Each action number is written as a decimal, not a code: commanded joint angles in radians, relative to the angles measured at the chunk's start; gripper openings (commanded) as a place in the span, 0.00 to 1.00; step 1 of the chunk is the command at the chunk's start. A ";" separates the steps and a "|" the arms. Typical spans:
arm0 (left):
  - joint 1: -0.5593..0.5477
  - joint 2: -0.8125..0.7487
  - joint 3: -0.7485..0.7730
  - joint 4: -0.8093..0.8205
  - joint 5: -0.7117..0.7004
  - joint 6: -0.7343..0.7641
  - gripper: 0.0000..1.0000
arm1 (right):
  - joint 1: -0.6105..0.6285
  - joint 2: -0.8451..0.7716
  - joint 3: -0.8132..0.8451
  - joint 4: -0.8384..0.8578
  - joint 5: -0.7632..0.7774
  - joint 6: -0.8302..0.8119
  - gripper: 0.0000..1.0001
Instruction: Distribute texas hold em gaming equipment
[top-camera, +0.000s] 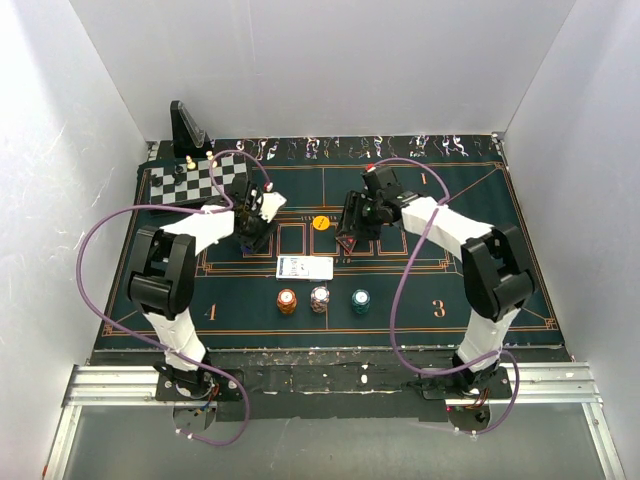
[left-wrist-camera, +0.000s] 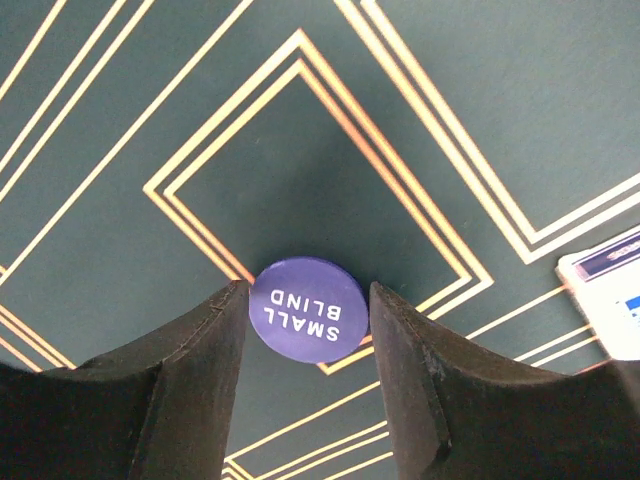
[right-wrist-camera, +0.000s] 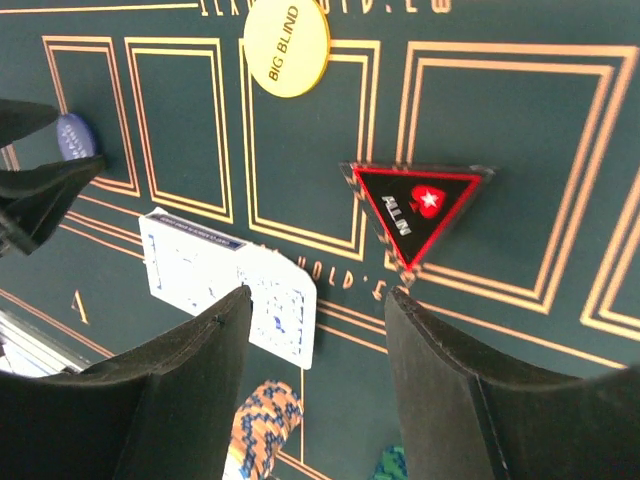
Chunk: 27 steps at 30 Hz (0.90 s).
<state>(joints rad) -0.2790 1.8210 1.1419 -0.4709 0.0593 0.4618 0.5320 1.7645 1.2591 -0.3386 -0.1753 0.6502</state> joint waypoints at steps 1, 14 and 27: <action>0.046 -0.048 -0.054 -0.086 -0.098 0.050 0.51 | 0.052 0.079 0.111 -0.008 0.020 -0.017 0.63; 0.109 -0.169 0.037 -0.221 -0.059 0.002 0.93 | 0.092 0.314 0.295 -0.005 -0.032 0.035 0.61; 0.127 -0.282 0.263 -0.459 0.135 -0.129 0.98 | 0.080 0.475 0.479 -0.105 0.033 0.028 0.44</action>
<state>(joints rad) -0.1642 1.5814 1.3556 -0.8452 0.1303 0.3801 0.6209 2.1990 1.6642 -0.3908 -0.1703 0.6807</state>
